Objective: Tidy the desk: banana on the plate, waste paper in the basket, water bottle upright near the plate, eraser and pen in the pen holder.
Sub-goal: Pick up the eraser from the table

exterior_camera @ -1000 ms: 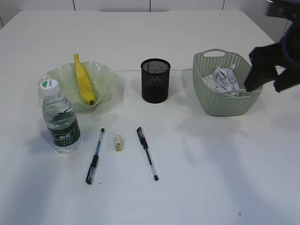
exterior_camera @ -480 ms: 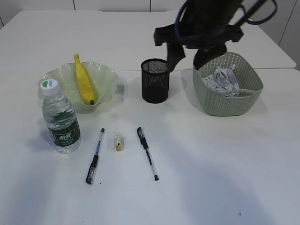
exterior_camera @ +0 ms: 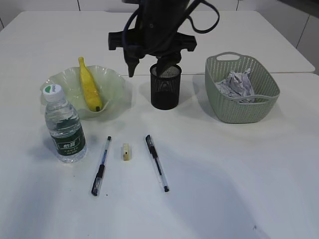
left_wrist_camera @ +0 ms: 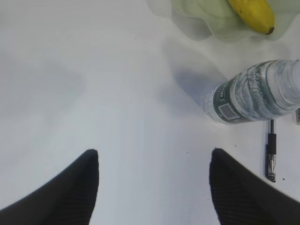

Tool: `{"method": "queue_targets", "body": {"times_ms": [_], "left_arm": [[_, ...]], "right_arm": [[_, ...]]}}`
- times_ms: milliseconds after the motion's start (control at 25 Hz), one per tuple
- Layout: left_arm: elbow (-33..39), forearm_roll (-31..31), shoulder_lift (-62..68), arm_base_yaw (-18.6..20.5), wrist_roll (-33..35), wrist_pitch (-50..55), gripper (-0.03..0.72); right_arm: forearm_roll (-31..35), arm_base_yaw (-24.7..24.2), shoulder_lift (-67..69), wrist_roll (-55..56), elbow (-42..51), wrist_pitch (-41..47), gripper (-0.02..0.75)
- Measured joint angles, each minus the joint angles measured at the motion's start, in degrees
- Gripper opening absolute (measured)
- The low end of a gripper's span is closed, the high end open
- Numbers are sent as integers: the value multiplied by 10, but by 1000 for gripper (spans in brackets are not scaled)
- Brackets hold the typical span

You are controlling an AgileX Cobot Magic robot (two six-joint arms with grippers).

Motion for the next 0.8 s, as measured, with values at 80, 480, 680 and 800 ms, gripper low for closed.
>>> {"method": "queue_targets", "body": {"times_ms": [80,480,680,800], "left_arm": [[0,0,0,0,0,0,515],[0,-3,0,0,0,-5,514],[0,-5,0,0,0,-7,514],[0,-6,0,0,0,-8,514]], "right_arm": [[4,12,16,9,-13,0,464],[12,64,85,22,-20,2,463],[17,74,118,37,-32,2,463],[17,74,130,48,-33,2,463]]}}
